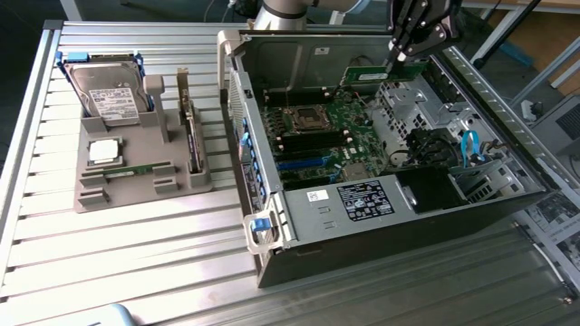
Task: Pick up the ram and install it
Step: 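Insert the ram into the slot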
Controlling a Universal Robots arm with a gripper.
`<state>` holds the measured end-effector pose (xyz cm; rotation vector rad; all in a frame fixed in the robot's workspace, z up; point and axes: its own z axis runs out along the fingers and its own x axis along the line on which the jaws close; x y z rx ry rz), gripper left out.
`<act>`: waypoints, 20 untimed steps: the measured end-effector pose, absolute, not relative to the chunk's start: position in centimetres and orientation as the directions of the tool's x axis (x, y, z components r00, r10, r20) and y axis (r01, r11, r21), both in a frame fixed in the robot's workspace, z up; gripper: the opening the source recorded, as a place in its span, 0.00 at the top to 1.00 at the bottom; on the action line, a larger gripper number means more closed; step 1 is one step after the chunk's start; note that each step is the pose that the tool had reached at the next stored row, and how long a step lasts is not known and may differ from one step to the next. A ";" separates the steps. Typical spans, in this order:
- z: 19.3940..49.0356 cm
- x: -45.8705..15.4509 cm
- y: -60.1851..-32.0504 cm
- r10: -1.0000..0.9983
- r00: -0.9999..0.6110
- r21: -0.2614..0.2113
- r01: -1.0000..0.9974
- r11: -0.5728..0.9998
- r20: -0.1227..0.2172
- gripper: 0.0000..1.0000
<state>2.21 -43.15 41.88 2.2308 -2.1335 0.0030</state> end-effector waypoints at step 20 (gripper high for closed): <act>39.6 1.7 -42.9 -0.999 0.036 0.038 -0.999 -0.035 0.039 0.87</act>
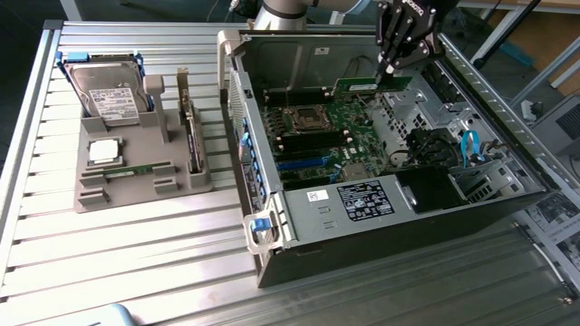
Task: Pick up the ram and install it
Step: 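Insert the ram into the slot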
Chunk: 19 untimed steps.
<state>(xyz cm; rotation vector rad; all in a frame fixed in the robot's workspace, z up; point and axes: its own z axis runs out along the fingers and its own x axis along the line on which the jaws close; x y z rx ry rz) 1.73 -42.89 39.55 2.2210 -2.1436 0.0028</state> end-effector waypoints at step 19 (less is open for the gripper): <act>38.4 1.7 -42.9 -0.999 0.036 0.038 -0.999 -0.034 0.039 0.87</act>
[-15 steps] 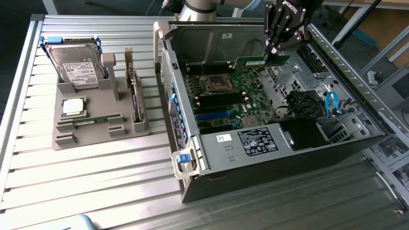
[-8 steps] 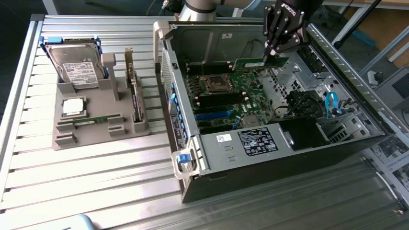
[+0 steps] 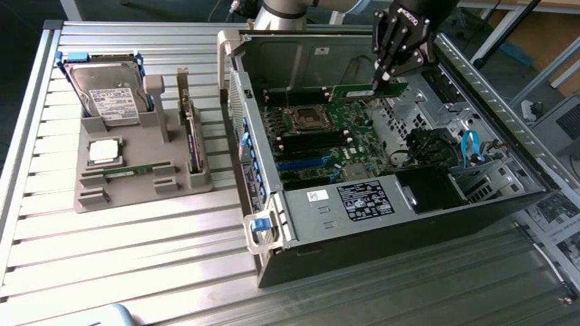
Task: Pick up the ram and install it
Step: 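Insert the ram into the slot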
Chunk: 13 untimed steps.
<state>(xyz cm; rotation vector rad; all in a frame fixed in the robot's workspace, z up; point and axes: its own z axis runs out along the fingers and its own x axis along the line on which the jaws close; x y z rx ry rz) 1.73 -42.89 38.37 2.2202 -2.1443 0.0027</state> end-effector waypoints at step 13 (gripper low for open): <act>37.9 1.7 -42.9 -0.999 0.036 0.038 -0.999 -0.034 0.040 0.87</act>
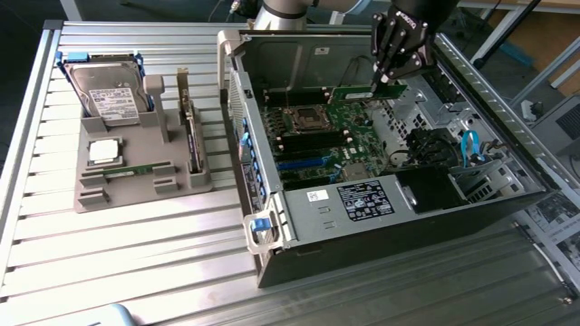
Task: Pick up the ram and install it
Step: 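Insert the ram into the slot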
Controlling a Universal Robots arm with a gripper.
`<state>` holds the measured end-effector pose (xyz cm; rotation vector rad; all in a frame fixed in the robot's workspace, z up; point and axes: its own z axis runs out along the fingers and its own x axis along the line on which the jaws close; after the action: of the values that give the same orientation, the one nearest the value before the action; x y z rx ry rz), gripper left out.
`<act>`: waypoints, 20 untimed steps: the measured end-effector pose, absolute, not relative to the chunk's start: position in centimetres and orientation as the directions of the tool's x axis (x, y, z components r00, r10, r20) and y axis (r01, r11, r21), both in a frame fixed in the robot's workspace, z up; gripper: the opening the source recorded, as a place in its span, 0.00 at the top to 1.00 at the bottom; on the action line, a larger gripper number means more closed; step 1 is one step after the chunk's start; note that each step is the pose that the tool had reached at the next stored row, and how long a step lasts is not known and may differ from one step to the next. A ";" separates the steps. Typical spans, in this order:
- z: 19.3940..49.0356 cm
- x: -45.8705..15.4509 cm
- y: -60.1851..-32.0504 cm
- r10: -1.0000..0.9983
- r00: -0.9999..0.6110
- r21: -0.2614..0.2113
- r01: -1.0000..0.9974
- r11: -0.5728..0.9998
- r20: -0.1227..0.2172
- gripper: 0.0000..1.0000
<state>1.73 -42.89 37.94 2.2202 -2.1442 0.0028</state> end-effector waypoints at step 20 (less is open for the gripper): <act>37.3 1.7 -42.9 -0.999 0.036 0.038 -0.999 -0.034 0.039 0.87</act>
<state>1.73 -42.89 37.35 2.2202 -2.1443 0.0028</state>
